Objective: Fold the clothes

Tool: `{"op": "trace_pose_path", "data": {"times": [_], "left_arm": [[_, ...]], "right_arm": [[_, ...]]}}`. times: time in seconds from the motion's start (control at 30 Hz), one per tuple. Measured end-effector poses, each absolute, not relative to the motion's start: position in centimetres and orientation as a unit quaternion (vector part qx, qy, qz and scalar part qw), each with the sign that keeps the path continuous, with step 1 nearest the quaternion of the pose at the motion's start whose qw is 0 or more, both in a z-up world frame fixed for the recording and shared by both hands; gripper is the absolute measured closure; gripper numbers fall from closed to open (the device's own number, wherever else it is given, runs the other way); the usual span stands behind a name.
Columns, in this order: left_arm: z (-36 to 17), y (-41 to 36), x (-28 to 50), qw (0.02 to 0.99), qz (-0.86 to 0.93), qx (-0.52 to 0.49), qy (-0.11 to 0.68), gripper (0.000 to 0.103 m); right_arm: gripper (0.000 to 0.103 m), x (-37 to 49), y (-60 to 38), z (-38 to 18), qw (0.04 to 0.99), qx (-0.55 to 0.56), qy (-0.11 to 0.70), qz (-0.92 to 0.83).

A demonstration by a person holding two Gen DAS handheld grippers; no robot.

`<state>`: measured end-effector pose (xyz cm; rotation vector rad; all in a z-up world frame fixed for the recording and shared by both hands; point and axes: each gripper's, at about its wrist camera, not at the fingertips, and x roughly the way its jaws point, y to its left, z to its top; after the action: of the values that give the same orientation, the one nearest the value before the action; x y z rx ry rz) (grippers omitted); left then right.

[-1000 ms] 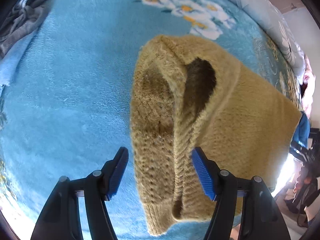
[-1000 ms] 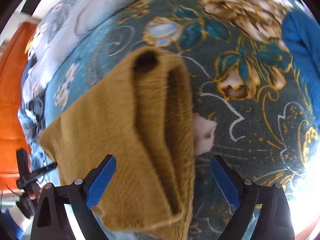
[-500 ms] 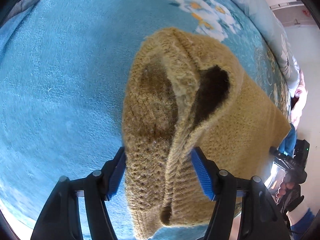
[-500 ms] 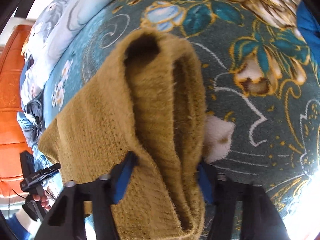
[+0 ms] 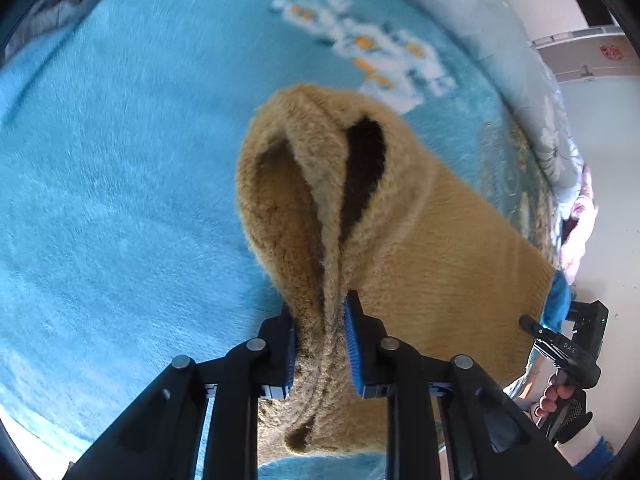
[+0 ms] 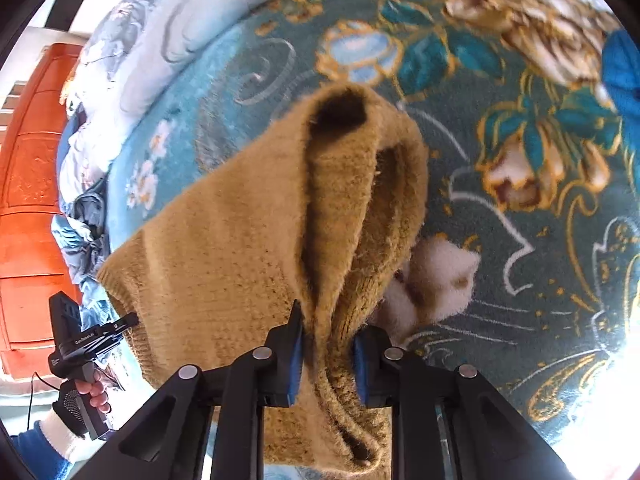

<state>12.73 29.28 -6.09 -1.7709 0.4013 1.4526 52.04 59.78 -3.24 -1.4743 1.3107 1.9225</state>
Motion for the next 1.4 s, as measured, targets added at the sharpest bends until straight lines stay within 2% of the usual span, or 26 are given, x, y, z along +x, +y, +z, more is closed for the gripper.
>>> {"op": "trace_pose_path", "data": {"times": [0.17,0.27,0.4,0.53,0.73,0.83,0.9,0.93,1.03,1.07,1.13,1.23,1.33,1.4], "left_arm": [[-2.4,32.3,12.8,0.434,0.581,-0.672,0.15,0.081],[-0.9,33.3,11.5,0.454,0.592,-0.651,0.138,0.09],[1.3,34.6,10.3,0.467,0.6,-0.637,0.129,0.092],[0.7,37.4,9.7,0.465,0.6,-0.636,0.138,0.092],[-1.4,36.1,9.1,0.404,0.615,-0.667,0.118,0.091],[-3.0,34.7,8.8,0.371,0.615,-0.689,0.1,0.084],[-3.7,34.1,9.0,0.355,0.616,-0.697,0.096,0.065],[-3.9,34.0,9.2,0.351,0.619,-0.695,0.099,0.062],[-4.6,34.3,9.8,0.342,0.631,-0.685,0.128,0.05],[-4.8,34.3,10.0,0.337,0.633,-0.683,0.138,0.047],[-5.3,34.4,10.3,0.327,0.638,-0.681,0.152,0.047],[-6.2,33.9,10.4,0.312,0.639,-0.687,0.154,0.046],[-7.0,33.2,10.1,0.298,0.632,-0.704,0.127,0.038],[-7.9,32.8,9.6,0.29,0.622,-0.721,0.097,0.036]], "right_arm": [[0.082,50.9,60.7,-0.4,0.185,-0.508,0.451,0.71],[0.082,49.6,62.2,1.2,0.182,-0.497,0.439,0.726],[0.082,47.8,65.0,3.2,0.181,-0.476,0.43,0.745],[0.082,46.0,67.2,2.8,0.185,-0.492,0.416,0.742],[0.082,48.2,67.7,0.2,0.195,-0.514,0.435,0.713],[0.077,48.8,68.2,-0.9,0.199,-0.509,0.454,0.703],[0.076,48.7,68.6,-1.4,0.201,-0.51,0.456,0.701],[0.076,48.5,68.7,-1.5,0.2,-0.514,0.454,0.699],[0.062,48.2,69.1,-1.5,0.204,-0.524,0.439,0.7],[0.057,48.2,69.4,-1.6,0.207,-0.523,0.439,0.7],[0.036,48.3,69.9,-1.6,0.217,-0.518,0.441,0.7],[0.027,48.3,71.4,-2.3,0.223,-0.501,0.467,0.694],[0.026,47.9,72.5,-3.5,0.219,-0.49,0.497,0.681],[0.026,47.7,72.9,-4.2,0.22,-0.487,0.512,0.673]]}}
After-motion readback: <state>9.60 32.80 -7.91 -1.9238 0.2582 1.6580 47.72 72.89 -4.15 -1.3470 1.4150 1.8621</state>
